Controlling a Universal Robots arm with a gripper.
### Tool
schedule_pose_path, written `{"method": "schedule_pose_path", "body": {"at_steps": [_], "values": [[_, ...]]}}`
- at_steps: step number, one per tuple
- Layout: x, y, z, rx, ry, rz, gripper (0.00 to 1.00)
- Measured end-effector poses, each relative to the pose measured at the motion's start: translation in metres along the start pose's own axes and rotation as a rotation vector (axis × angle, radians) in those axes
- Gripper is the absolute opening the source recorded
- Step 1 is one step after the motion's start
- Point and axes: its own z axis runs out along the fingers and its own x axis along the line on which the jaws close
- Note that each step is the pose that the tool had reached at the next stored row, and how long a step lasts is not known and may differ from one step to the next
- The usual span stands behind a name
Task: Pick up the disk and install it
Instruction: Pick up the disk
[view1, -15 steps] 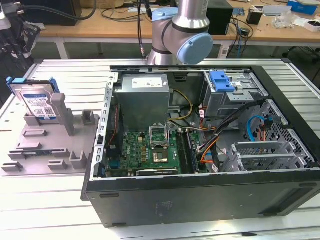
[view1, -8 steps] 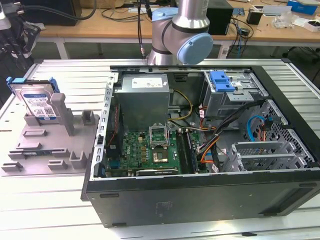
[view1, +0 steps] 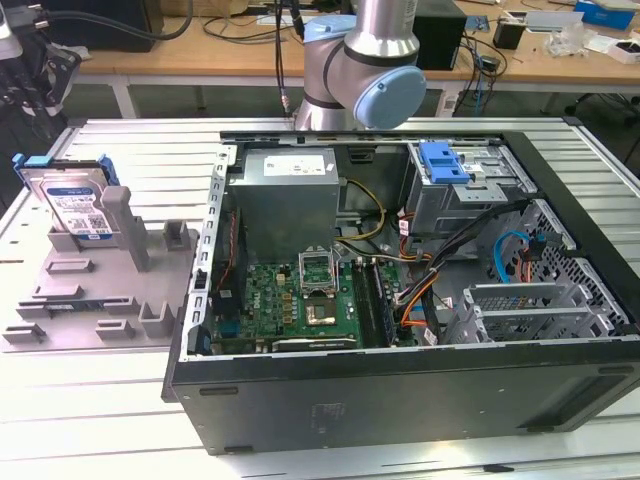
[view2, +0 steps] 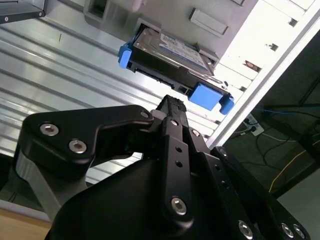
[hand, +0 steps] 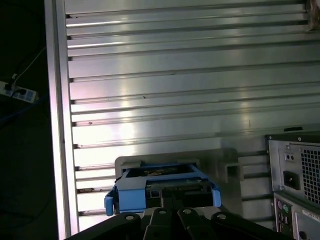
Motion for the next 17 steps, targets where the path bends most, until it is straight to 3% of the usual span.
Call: {"method": "schedule_pose_path", "body": {"at_steps": [5, 7, 17], "values": [[0.0, -0.0001, 0.0, -0.0003, 0.011, -0.066, 0.11], [0.0, 0.0, 0.0, -0.0011, 0.0156, -0.131, 0.11], [0.0, 0.0, 0.0, -0.0033, 0.0267, -0.329, 0.11]]}}
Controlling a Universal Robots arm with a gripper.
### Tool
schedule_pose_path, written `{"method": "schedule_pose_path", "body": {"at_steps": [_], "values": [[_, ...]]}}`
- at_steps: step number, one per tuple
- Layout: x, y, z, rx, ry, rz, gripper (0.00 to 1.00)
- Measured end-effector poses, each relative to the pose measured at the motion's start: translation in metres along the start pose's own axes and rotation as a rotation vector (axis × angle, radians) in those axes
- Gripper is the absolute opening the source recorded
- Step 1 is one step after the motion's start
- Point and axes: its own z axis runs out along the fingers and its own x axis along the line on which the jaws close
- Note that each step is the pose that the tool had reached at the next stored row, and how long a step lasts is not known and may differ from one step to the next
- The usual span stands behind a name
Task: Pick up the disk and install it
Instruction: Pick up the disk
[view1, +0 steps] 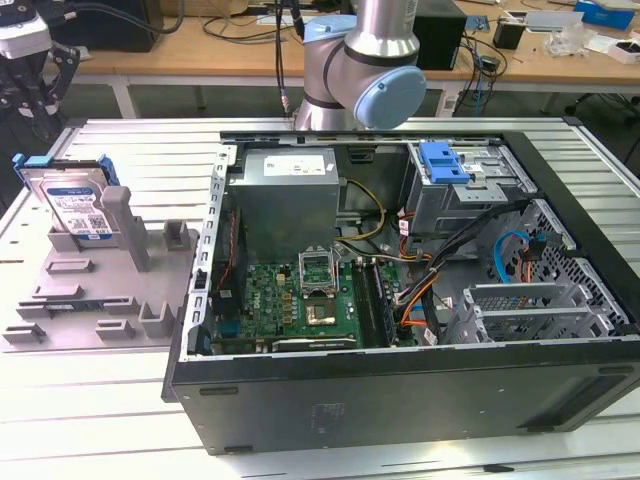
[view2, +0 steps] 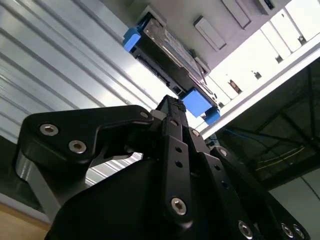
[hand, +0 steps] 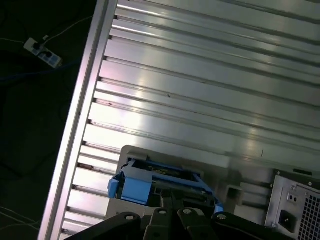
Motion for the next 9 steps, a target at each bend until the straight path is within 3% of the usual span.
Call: {"method": "schedule_pose_path", "body": {"at_steps": [7, 9], "values": [[0.0, 0.0, 0.0001, -0.0008, 0.0077, -0.171, 0.11], [0.0, 0.0, 0.0001, -0.001, 0.0095, -0.209, 0.24]]}}
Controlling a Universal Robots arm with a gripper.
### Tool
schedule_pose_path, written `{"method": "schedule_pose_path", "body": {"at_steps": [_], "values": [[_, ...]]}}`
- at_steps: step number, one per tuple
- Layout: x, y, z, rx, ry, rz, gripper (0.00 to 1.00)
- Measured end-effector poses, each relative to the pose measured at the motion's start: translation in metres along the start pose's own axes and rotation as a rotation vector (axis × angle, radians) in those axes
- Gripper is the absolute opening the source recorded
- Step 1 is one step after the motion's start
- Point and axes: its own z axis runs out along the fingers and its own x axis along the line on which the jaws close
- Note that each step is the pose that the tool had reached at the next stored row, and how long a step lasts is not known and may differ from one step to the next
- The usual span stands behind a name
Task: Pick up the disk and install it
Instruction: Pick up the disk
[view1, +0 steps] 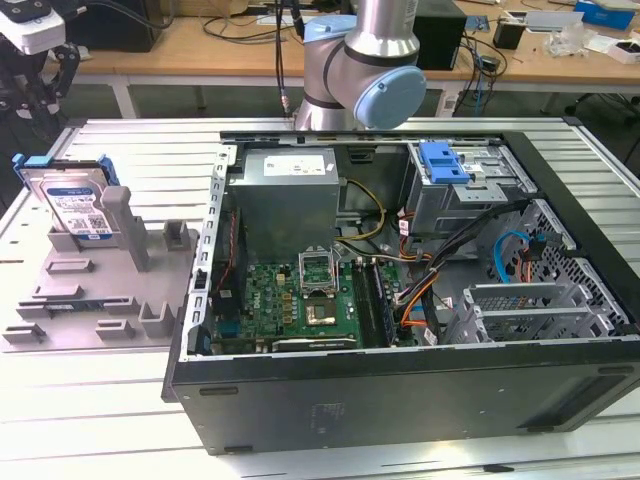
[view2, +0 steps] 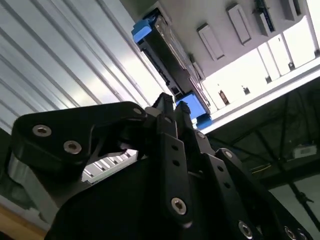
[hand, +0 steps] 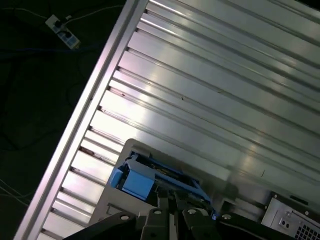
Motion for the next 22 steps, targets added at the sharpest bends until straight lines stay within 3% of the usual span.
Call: {"method": "schedule_pose_path", "body": {"at_steps": [1, 3, 5, 6, 8, 16, 20, 22], "values": [[0.0, 0.0, 0.0, -0.0001, 0.0007, -0.017, 0.24], [0.0, 0.0, 0.0001, -0.0002, 0.0026, -0.057, 0.36], [0.0, 0.0, 0.0001, -0.0005, 0.0047, -0.106, 0.42], [0.0, 0.0, 0.0002, -0.0008, 0.0071, -0.156, 0.48], [0.0, -0.0001, 0.0003, -0.0011, 0.0103, -0.226, 0.48], [0.0, 0.0, 0.0004, -0.0019, 0.0181, -0.399, 0.48], [0.0, 0.0, 0.0006, -0.0027, 0.0243, -0.538, 0.48], [0.0, 0.0, 0.0007, -0.0028, 0.0261, -0.578, 0.48]]}}
